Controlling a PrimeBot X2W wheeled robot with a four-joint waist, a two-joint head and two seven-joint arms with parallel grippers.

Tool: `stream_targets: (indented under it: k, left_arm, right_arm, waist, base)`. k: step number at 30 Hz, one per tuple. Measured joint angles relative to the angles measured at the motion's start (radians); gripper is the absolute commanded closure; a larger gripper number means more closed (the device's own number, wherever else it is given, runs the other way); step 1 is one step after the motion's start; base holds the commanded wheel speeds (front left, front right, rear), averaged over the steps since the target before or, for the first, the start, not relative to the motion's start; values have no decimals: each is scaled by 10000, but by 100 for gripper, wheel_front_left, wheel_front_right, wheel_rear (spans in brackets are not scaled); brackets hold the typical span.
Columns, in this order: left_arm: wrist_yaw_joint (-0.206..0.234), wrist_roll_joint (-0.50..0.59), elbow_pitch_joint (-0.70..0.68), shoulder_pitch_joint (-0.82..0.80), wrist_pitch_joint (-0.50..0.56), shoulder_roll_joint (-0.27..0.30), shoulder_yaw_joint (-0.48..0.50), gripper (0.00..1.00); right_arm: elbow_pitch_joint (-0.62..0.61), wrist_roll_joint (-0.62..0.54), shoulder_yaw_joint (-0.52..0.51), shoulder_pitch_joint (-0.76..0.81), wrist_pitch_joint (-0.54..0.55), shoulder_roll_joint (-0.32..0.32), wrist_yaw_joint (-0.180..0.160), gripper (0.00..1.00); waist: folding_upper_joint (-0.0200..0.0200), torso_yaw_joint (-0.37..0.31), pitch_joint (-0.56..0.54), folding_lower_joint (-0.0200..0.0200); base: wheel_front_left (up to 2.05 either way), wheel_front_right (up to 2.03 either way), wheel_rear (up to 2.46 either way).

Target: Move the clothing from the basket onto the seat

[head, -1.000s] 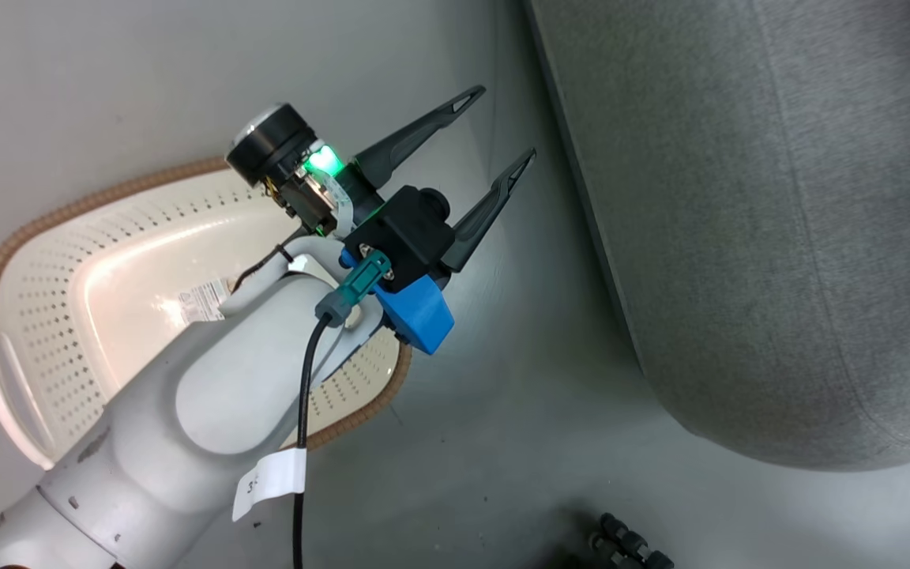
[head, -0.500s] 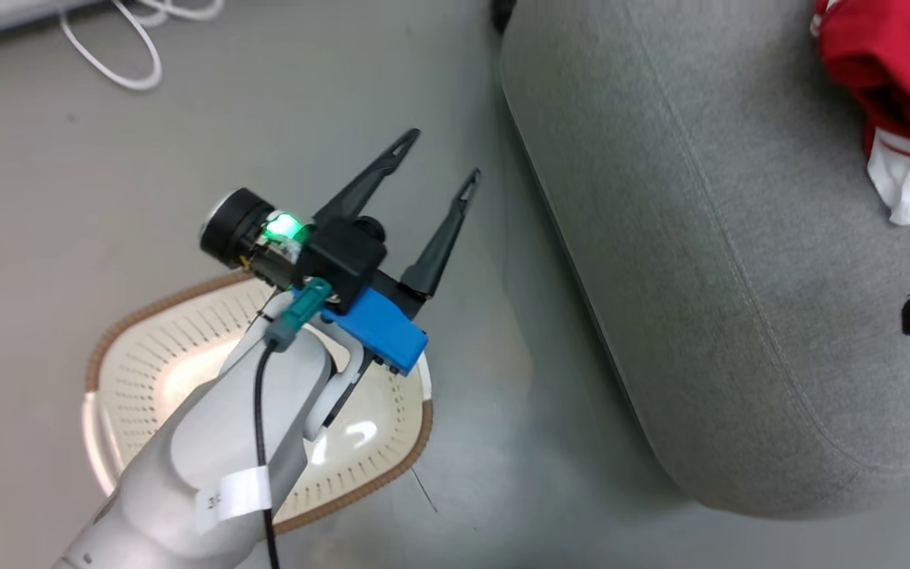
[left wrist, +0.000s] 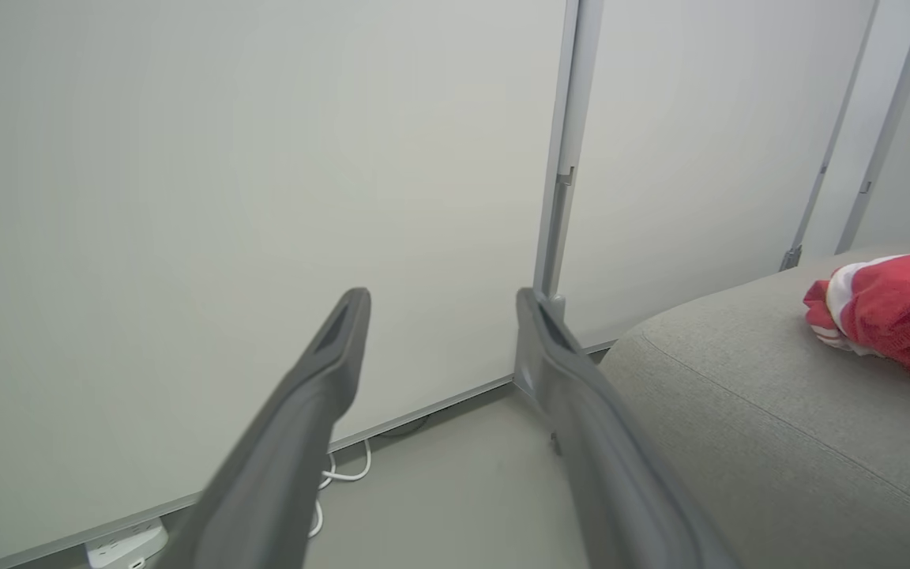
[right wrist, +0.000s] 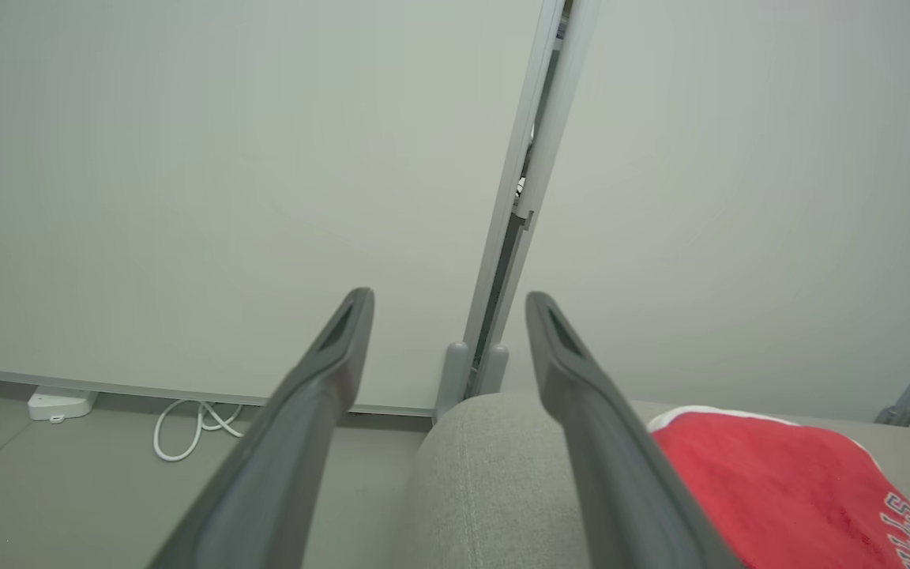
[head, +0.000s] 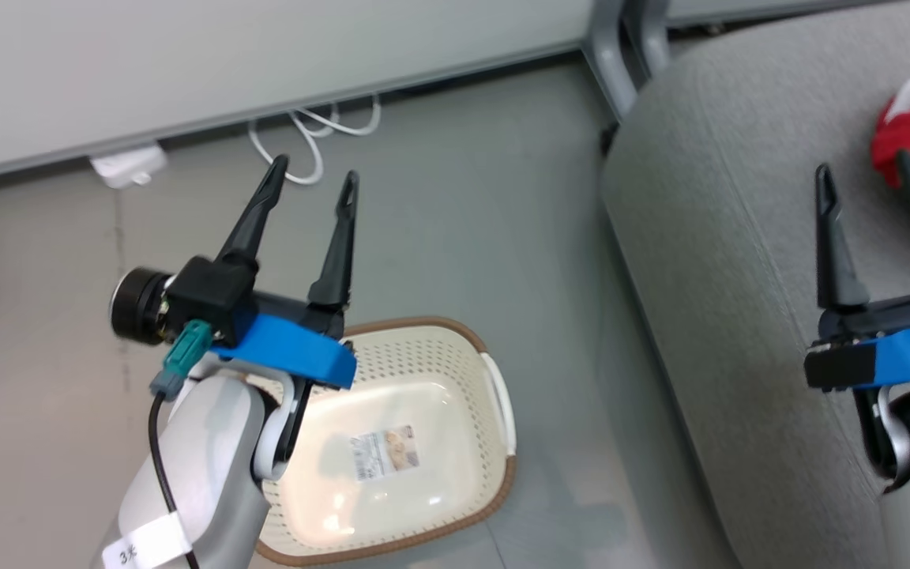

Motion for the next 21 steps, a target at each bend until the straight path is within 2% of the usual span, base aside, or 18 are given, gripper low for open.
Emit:
stream_targets:
  k: [7, 15, 21]
  left_arm:
    - [-182, 456, -142, 1182, -10, -347, 1350, 0]
    - [-531, 903, -219, 2348, -10, -669, 2416, 0]
    - [-732, 1095, -219, 3017, -10, -934, 3001, 0]
  right_arm:
    - [-173, 79, 288, 728, 0, 337, -2, 0]
    - [-236, 234, 38, 1659, -2, 784, -2, 0]
    - [56, 293, -63, 2262, 0, 1039, -2, 0]
  waist:
    - [0, 909, -918, 0]
    - [0, 1859, -1758, 0]
    - [0, 2298, -2257, 0]
  base:
    - [0, 0, 0]
    - [0, 0, 0]
    - [0, 0, 0]
